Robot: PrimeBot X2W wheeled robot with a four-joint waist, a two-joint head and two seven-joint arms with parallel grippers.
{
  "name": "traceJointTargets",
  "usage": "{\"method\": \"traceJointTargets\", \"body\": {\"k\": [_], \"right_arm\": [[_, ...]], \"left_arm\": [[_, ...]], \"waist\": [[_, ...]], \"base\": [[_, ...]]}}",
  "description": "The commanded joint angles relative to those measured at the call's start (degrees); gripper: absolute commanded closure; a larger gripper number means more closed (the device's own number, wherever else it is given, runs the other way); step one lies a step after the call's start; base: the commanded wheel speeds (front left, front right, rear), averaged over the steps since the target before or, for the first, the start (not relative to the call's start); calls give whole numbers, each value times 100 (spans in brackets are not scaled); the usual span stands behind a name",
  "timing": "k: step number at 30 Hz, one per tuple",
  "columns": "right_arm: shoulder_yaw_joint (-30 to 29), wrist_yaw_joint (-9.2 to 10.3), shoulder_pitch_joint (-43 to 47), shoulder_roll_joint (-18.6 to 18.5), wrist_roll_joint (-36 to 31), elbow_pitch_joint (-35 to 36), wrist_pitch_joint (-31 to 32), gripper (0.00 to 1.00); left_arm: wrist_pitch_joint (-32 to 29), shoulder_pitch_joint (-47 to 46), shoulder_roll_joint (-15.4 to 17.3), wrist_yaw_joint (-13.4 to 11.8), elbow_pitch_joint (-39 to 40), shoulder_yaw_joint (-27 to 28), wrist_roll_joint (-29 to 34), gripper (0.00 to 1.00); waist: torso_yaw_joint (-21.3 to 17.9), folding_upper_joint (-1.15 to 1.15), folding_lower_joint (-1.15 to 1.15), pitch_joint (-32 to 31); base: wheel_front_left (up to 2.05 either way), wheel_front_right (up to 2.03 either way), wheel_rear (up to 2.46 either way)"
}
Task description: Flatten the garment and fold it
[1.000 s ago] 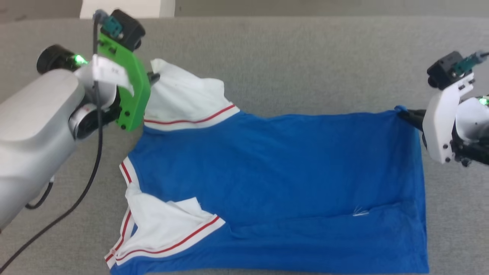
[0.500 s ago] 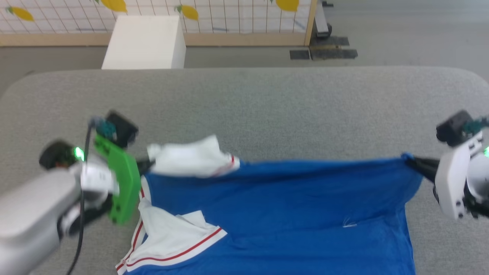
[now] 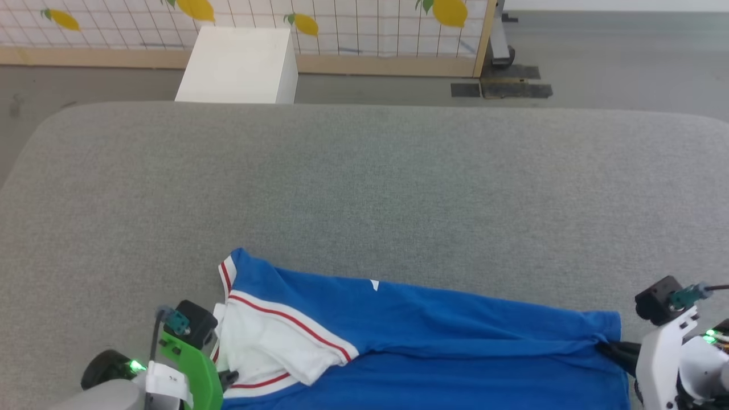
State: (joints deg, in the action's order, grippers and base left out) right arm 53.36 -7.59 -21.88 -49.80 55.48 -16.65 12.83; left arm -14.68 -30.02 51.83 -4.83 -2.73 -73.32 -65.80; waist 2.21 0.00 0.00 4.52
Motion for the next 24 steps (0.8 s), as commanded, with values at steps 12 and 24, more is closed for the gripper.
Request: {"method": "traceJointTargets", "body": {"k": [12, 24], "right_arm": [[-686, 10, 137, 124, -543, 77, -484, 0], [-2192, 10, 618, -436, -358, 925, 564, 0]], "left_arm": [[1384, 208, -258, -465, -407, 397, 369, 0], [2965, 921, -894, -2220, 169, 2657, 2141, 0]], "waist": [[-23, 0, 0, -233], [29, 0, 0, -302]], "base": [[0, 0, 0], [0, 0, 0]]}}
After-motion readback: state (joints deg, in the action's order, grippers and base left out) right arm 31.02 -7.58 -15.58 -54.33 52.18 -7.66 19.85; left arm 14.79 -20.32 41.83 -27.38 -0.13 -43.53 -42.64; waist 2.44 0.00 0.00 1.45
